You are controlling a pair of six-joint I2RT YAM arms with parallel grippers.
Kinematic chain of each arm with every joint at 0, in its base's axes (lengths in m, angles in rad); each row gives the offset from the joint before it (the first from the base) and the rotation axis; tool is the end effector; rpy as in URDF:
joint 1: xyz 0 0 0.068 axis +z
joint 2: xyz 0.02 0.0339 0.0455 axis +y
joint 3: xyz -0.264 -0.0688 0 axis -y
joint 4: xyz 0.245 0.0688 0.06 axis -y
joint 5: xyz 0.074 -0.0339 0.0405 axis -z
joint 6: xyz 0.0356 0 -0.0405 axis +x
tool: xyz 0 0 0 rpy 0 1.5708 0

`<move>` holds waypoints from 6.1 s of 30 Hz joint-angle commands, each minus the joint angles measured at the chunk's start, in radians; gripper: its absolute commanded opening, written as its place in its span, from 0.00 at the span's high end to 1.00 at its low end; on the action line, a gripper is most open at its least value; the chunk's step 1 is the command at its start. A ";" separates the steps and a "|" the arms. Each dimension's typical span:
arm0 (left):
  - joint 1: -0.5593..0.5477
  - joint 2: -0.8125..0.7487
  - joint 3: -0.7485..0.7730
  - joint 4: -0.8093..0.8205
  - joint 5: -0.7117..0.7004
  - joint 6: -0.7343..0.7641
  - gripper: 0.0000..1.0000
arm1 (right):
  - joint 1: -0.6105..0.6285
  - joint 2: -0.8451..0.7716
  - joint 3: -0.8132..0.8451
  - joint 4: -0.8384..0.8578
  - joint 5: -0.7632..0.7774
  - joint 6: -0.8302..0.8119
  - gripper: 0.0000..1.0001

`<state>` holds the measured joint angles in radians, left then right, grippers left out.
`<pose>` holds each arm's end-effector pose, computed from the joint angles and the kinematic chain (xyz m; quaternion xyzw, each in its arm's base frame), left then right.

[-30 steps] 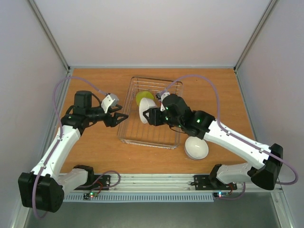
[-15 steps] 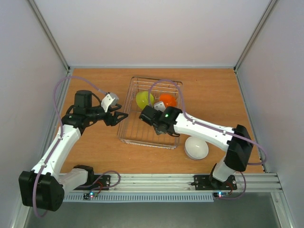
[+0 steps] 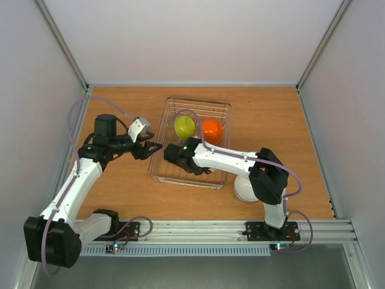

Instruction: Load the bowls into the dish rack

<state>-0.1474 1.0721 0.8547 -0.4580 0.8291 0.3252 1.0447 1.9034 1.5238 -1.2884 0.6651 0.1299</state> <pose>0.2162 -0.0586 0.2898 0.3627 0.7613 -0.3265 0.4269 0.1928 0.2883 0.2264 -0.4312 0.8400 -0.2969 0.1425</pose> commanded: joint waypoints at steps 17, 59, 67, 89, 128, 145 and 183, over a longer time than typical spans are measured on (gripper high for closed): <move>0.000 -0.006 0.001 0.032 0.016 0.009 0.32 | 0.045 0.086 0.005 -0.013 0.014 0.057 0.02; 0.000 0.013 0.006 0.023 0.034 0.017 0.33 | 0.064 -0.887 -0.687 0.173 -0.190 0.356 0.64; 0.000 0.014 0.007 0.021 0.035 0.021 0.33 | 0.065 -0.848 -0.756 0.286 -0.268 0.338 0.69; 0.000 0.014 0.010 0.019 0.037 0.016 0.33 | 0.108 -0.868 -0.642 0.111 -0.138 0.348 0.99; -0.020 0.107 0.155 -0.331 0.168 0.209 0.25 | 0.383 0.008 0.355 0.253 -0.196 -0.501 0.99; -0.150 0.141 0.141 -0.336 -0.078 0.268 0.94 | 0.365 0.004 0.340 0.253 -0.174 -0.513 0.99; -0.152 0.114 0.093 -0.259 -0.016 0.251 1.00 | 0.351 -0.827 -0.498 0.870 -0.100 -0.174 0.01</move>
<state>-0.3042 1.2045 0.9604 -0.7723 0.7670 0.5835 1.4029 1.1320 1.0985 -0.5014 0.5304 -0.1822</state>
